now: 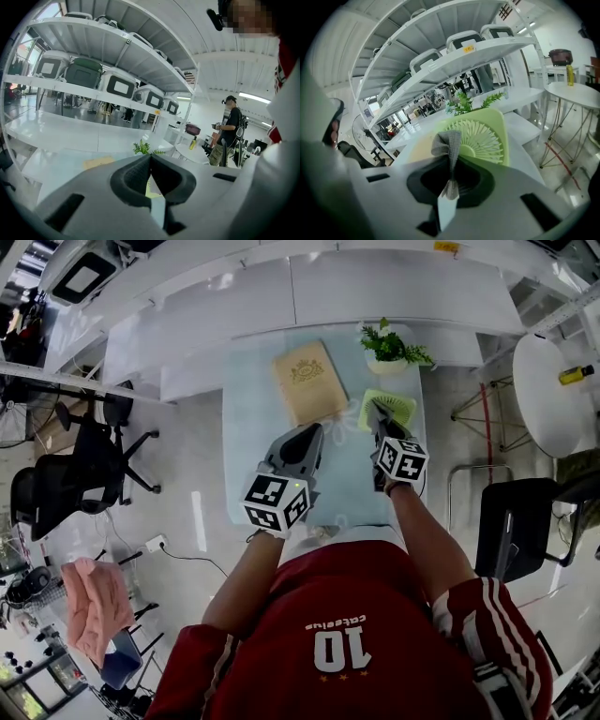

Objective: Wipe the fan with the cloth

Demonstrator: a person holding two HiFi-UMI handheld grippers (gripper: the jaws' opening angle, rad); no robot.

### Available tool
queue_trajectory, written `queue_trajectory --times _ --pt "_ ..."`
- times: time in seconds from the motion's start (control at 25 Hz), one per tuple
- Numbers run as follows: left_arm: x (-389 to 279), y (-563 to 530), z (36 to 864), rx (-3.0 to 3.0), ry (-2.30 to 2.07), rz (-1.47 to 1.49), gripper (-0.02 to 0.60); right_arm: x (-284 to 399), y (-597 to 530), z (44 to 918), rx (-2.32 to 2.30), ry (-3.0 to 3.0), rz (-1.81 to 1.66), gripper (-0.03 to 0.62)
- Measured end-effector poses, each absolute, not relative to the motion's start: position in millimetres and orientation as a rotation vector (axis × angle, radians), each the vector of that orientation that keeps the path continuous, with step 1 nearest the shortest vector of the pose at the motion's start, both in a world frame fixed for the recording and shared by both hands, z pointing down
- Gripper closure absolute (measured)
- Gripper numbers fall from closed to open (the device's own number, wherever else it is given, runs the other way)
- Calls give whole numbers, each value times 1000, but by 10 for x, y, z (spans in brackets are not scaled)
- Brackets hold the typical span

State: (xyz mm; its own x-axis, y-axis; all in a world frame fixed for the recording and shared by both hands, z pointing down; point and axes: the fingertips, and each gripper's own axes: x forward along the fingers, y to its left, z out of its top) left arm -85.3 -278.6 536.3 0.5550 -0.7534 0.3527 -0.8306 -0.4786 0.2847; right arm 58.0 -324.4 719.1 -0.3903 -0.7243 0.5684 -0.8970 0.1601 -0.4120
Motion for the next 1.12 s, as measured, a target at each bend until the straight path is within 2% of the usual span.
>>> queue_trajectory --times 1.12 --pt "-407 -2601 5392 2438 -1140 256 578 1565 -2931 7156 1845 -2025 1036 576"
